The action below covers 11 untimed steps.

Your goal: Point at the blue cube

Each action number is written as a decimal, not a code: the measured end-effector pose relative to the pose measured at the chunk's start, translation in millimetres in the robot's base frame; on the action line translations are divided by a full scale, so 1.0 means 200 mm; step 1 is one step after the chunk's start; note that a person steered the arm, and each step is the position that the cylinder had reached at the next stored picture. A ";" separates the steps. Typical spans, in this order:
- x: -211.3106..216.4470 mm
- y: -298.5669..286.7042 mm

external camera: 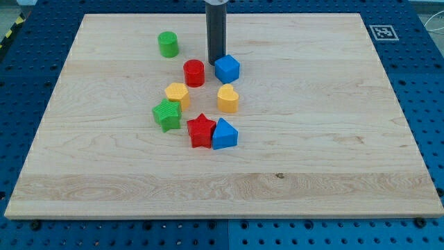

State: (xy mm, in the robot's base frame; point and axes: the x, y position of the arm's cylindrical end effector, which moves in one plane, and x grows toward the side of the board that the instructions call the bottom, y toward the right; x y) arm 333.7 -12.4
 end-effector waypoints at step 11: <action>0.03 0.25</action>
